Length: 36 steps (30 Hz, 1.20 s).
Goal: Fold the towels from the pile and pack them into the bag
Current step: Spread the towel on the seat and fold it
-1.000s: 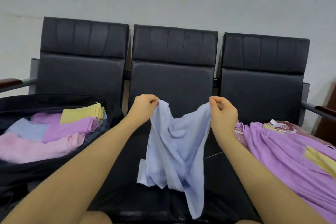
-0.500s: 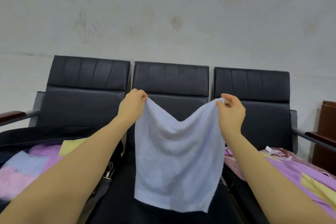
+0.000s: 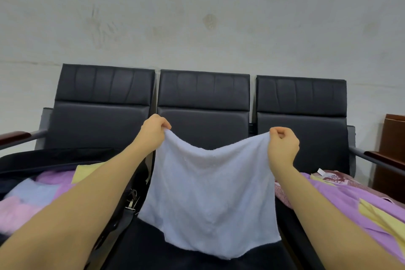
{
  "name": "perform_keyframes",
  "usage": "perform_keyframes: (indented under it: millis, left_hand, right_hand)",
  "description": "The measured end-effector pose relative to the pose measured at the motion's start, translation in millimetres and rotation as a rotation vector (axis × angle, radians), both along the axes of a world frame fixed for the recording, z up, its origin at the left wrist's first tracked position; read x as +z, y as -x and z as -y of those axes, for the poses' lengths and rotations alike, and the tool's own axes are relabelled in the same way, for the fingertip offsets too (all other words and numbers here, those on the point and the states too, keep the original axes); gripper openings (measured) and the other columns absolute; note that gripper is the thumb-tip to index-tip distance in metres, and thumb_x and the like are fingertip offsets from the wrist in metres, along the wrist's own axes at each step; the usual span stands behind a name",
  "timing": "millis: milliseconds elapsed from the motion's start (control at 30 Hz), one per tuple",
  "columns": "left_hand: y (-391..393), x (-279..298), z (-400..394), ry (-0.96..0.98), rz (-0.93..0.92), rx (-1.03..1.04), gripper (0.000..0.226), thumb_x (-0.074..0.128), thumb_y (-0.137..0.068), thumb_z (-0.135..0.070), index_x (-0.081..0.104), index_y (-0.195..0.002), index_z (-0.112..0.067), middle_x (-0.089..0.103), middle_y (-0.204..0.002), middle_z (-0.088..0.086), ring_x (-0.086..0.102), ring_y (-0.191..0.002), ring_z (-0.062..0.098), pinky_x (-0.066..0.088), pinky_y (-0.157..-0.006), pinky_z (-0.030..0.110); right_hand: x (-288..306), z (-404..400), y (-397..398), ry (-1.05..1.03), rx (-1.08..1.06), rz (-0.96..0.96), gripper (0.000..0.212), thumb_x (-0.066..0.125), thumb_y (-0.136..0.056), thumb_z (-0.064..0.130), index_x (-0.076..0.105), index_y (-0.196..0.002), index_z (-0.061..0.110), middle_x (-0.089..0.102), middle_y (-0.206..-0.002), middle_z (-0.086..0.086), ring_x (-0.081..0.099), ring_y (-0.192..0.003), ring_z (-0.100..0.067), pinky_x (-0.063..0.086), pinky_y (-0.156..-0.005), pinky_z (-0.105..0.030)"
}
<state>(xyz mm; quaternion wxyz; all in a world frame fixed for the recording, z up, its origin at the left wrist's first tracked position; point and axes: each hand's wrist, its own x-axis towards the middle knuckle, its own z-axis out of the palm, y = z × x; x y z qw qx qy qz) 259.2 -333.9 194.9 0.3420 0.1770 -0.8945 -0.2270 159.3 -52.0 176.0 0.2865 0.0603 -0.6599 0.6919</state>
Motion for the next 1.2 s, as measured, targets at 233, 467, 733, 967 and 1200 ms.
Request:
perform_keyframes:
  millis: [233,467,733,967,1200]
  left_hand:
    - [1,-1,1,-0.035,0.071,-0.071,0.036,0.033,-0.091,0.007,0.062,-0.083,-0.013,0.056,-0.104,0.005,0.052,-0.095,0.021,0.040,-0.077,0.028]
    - [0,-9,2,-0.047,0.160,-0.297,0.006,0.055,-0.092,-0.028,0.054,-0.095,-0.024,0.050,-0.105,0.000,0.048,-0.100,0.020,0.042,-0.086,0.034]
    - [13,-16,6,0.048,0.022,-0.059,0.009,0.055,-0.093,-0.027,0.059,-0.088,-0.021,0.060,-0.096,0.000,0.055,-0.094,0.019,0.039,-0.089,0.033]
    - [14,-18,5,0.061,-0.067,0.131,0.015,0.045,-0.096,-0.025,0.058,-0.089,-0.029,0.059,-0.094,-0.004,0.050,-0.099,0.020,0.023,-0.083,0.034]
    - [4,-13,3,0.095,-0.146,0.068,0.011,0.040,-0.101,-0.024,0.048,-0.099,-0.017,0.059,-0.090,0.005,0.054,-0.079,0.021,0.039,-0.076,0.034]
  right_hand:
    - [-11,-5,8,0.248,0.079,0.074,0.036,0.046,-0.091,-0.004,0.069,-0.113,0.014,0.068,-0.107,-0.006,0.062,-0.094,-0.019,0.048,-0.089,-0.030]
    - [-18,-9,6,0.263,0.131,0.054,0.040,0.047,-0.091,-0.003,0.066,-0.120,0.017,0.069,-0.101,-0.001,0.060,-0.106,-0.030,0.050,-0.087,-0.027]
    - [-28,-14,12,-0.350,-0.138,-0.006,0.036,0.048,-0.095,0.007,0.058,-0.129,0.011,0.056,-0.128,-0.012,0.051,-0.115,-0.036,0.030,-0.097,-0.033]
    - [-42,-11,10,-0.436,-0.209,-0.051,0.008,0.056,-0.093,0.013,0.058,-0.086,0.011,0.052,-0.105,-0.009,0.052,-0.092,-0.028,0.031,-0.088,-0.035]
    - [-23,-7,-4,-0.063,0.023,-0.147,0.005,0.052,-0.095,0.012,0.048,-0.093,0.010,0.052,-0.078,0.002,0.048,-0.069,-0.008,0.039,-0.063,-0.022]
